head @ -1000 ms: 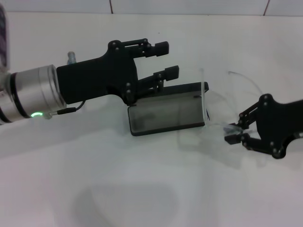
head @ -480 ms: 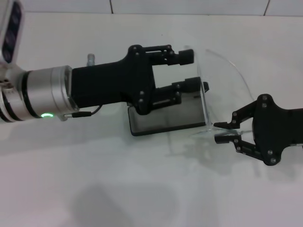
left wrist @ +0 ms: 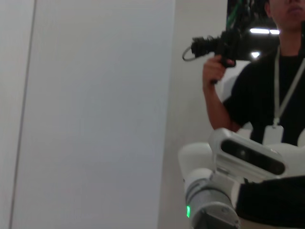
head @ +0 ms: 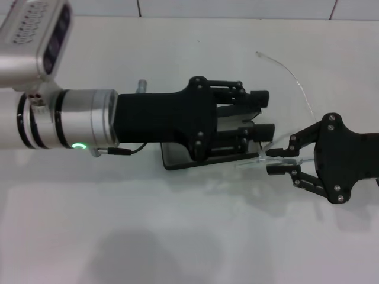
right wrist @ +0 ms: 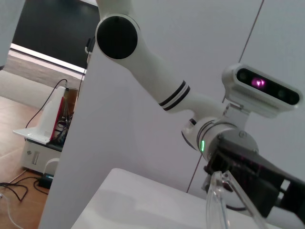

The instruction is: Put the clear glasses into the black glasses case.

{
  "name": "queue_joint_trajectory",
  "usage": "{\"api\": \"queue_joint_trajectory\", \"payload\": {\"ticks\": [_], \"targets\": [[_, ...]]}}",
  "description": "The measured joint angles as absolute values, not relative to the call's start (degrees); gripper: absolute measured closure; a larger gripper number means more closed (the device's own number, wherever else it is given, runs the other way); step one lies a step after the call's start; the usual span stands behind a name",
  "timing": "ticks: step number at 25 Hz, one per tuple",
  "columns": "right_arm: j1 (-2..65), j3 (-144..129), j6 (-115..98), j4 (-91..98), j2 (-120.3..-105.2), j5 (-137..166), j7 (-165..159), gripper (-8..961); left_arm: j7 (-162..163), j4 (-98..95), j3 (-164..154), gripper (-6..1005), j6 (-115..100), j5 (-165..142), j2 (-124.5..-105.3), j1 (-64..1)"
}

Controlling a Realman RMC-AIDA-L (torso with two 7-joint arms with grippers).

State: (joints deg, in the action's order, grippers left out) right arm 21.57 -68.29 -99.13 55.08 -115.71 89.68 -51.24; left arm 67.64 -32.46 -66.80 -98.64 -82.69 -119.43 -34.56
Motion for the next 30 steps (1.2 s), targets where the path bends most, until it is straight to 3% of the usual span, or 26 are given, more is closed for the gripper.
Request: {"api": "queue_joint_trajectory", "payload": {"ticks": [13, 20, 23, 30], "targets": [[19.23, -65.86, -104.97, 54.89, -115.33, 89.26, -45.91, 817, 69.93, -32.57, -66.01, 500, -98.26, -85.12, -119.38, -35.79], [19.03, -60.42, -122.64, 49.54, -115.41, 87.77, -34.46, 811, 70.48, -32.34, -66.31, 500, -92.19, -87.44, -119.48, -36.32], [21.53, -63.08, -122.96, 44.99, -115.65, 86.00, -33.95, 809, 70.35, -31.00, -66.48, 500, -88.68, -87.82, -119.76, -37.55], [36.04, -64.90, -119.10, 24.34, -115.31, 88.09, -39.91, 803, 65.27, -27.48, -66.55, 500, -87.73, -82.77, -120.04, -40.04]]}}
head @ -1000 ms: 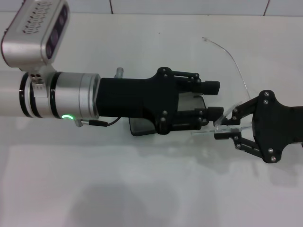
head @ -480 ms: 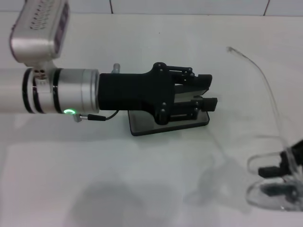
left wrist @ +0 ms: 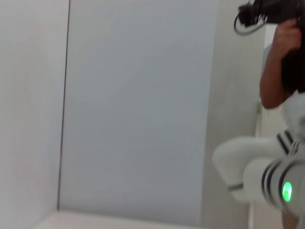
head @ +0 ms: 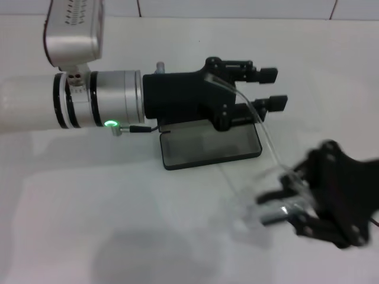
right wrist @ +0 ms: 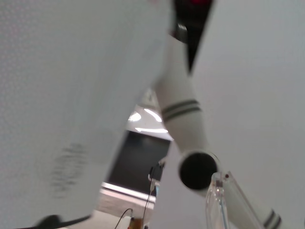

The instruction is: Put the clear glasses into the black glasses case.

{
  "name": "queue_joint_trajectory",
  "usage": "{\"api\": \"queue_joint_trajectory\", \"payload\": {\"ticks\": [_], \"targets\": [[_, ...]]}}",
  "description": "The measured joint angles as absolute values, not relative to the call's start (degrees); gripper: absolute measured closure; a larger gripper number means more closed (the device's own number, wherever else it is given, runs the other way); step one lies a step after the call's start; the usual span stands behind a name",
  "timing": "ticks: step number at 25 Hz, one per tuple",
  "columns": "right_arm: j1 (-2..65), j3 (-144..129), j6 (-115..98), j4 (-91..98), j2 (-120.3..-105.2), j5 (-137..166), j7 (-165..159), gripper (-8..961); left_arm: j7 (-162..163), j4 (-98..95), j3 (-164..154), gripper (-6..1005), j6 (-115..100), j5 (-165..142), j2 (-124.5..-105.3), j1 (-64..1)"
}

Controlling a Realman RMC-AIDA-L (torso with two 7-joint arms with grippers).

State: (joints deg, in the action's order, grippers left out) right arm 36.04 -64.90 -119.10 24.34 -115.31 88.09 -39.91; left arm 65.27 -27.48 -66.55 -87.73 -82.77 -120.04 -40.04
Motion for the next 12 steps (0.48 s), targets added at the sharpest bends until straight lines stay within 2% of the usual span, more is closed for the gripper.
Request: {"api": "queue_joint_trajectory", "payload": {"ticks": [3, 12], "targets": [[37.93, -64.93, -114.36, 22.37, -115.38, 88.54, -44.86, 800, 62.29, -27.36, -66.66, 500, -88.92, -80.35, -120.19, -39.36], [37.31, -64.79, -108.14, 23.91, -114.93, 88.77, -53.87, 792, 54.45, -26.59, -66.71, 501, -92.29, -75.85, -120.30, -36.46]]}}
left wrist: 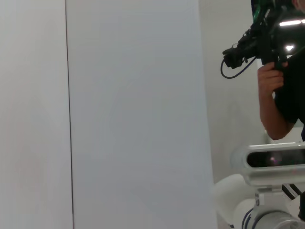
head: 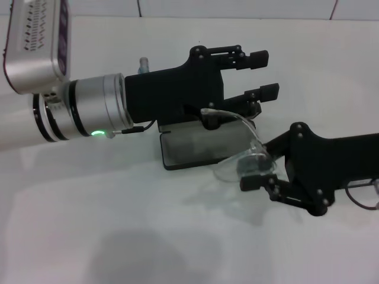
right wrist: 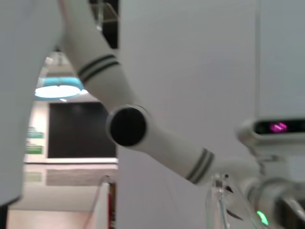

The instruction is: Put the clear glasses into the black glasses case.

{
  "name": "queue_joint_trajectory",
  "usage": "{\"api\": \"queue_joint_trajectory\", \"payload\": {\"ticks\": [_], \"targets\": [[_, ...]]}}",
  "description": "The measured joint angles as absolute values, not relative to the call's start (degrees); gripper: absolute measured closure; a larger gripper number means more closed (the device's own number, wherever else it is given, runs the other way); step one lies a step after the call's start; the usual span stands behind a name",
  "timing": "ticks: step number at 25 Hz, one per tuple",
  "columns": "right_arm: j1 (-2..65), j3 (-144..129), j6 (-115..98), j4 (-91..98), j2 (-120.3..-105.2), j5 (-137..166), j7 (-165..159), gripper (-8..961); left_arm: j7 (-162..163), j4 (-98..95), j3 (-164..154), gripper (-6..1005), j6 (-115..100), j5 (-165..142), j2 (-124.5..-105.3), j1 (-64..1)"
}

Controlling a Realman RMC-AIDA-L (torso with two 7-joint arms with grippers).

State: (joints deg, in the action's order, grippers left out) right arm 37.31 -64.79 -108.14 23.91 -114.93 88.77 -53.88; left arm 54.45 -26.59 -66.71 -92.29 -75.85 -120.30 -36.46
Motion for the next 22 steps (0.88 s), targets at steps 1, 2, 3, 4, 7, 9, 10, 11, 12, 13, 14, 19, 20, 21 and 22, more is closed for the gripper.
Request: {"api": "queue_joint_trajectory", "payload": {"ticks": [1, 2, 3, 4, 7, 9, 10, 11, 12, 13, 14, 19, 20, 21, 22], "targets": [[37.07, -64.76, -107.77, 24.18, -114.96, 88.77, -53.96, 791, 54.35, -26.49, -66.73, 501, -92.30, -75.85, -120.31, -36.48], [36.82, -64.76, -107.57, 24.57, -115.04, 88.77, -54.00, 790, 54.34, -26.31, -66.91, 501, -92.30, -75.93, -120.31, -36.54], [36.65, -64.76, -107.35, 24.90, -115.11, 88.77, -54.05, 789, 54.33, -26.16, -67.34, 501, -92.31, -75.97, -120.27, -36.62], [36.57, -64.76, -107.23, 25.06, -115.16, 88.77, -54.08, 789, 54.33, -26.01, -67.83, 501, -92.32, -75.99, -120.25, -36.69], [36.55, -64.77, -106.61, 25.14, -115.11, 88.77, -54.23, 786, 54.31, -26.02, -69.36, 501, -92.33, -75.83, -120.14, -36.82], [36.55, -64.77, -106.01, 25.14, -115.11, 88.77, -54.45, 784, 54.30, -26.11, -69.53, 501, -92.34, -75.80, -120.15, -36.83], [36.55, -64.77, -105.63, 25.14, -115.12, 88.77, -54.58, 783, 54.30, -26.12, -69.54, 501, -92.35, -75.79, -120.15, -36.83], [36.55, -64.77, -105.35, 25.14, -115.13, 88.77, -54.71, 782, 54.29, -26.13, -69.54, 501, -92.35, -75.78, -120.15, -36.83], [36.55, -64.78, -105.14, 25.14, -115.15, 88.77, -54.81, 781, 54.28, -26.16, -69.54, 501, -92.35, -75.77, -120.15, -36.82], [36.56, -64.79, -105.02, 25.14, -115.16, 88.77, -54.86, 781, 54.28, -26.18, -69.54, 501, -92.35, -75.77, -120.15, -36.78], [36.55, -64.83, -104.86, 25.14, -115.16, 88.77, -54.87, 780, 54.27, -26.23, -69.54, 501, -92.35, -75.77, -120.14, -36.68], [34.52, -65.03, -102.82, 27.82, -114.67, 89.46, -54.80, 775, 53.66, -26.35, -67.65, 501, -91.31, -75.62, -119.98, -35.65], [33.27, -65.00, -102.12, 29.98, -114.62, 90.10, -54.87, 774, 53.41, -26.35, -66.37, 501, -90.72, -75.58, -119.89, -35.13], [29.74, -65.13, -99.35, 36.19, -114.88, 91.65, -55.38, 774, 53.27, -26.36, -64.54, 501, -89.86, -75.53, -119.87, -34.44], [28.34, -65.42, -97.87, 38.71, -115.13, 92.02, -55.82, 773, 53.18, -26.36, -62.96, 501, -89.11, -75.55, -119.85, -33.89]]}}
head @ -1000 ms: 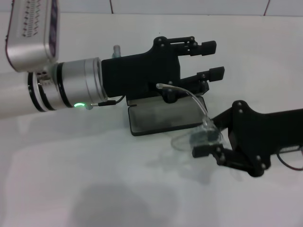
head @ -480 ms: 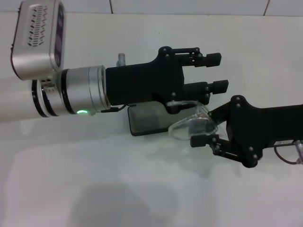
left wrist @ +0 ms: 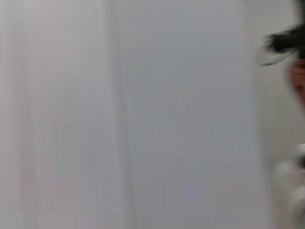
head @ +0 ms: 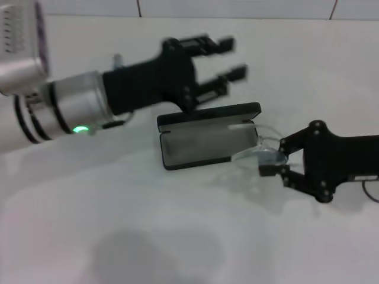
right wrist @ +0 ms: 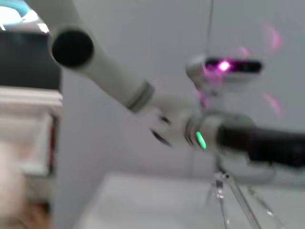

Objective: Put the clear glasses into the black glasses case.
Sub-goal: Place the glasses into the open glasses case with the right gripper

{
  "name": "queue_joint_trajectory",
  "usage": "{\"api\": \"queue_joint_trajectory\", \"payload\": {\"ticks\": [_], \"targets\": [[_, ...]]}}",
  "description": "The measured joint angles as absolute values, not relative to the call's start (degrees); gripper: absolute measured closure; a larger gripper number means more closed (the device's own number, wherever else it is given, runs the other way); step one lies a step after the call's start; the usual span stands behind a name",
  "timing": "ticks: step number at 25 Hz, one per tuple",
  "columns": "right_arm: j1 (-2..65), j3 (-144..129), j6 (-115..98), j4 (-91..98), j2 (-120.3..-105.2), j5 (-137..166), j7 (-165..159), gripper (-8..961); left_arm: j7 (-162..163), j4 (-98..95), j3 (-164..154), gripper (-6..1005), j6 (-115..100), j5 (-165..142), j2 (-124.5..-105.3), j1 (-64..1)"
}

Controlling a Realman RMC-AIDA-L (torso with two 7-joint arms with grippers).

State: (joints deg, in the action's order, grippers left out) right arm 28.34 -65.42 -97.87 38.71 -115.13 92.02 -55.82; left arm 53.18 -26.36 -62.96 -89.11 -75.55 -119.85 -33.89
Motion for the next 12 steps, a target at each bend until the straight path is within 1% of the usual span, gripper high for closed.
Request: {"api": "queue_joint_trajectory", "payload": {"ticks": [3, 5, 9, 12], "targets": [[23.16, -70.43, -88.67, 49.91, -115.92, 93.56, -59.29, 770, 53.12, -26.42, -59.05, 501, -87.33, -75.72, -119.56, -32.52], [20.46, -76.81, -80.58, 56.97, -115.96, 94.19, -61.78, 768, 53.22, -26.68, -57.52, 502, -87.14, -75.65, -119.22, -31.71], [17.75, -88.23, -66.23, 65.72, -115.82, 95.04, -63.25, 765, 53.54, -27.82, -56.01, 502, -87.10, -75.57, -119.15, -30.22], [17.66, -94.34, -57.36, 68.94, -115.92, 99.80, -65.87, 762, 53.58, -28.00, -55.86, 502, -86.97, -75.57, -119.25, -30.05]]}}
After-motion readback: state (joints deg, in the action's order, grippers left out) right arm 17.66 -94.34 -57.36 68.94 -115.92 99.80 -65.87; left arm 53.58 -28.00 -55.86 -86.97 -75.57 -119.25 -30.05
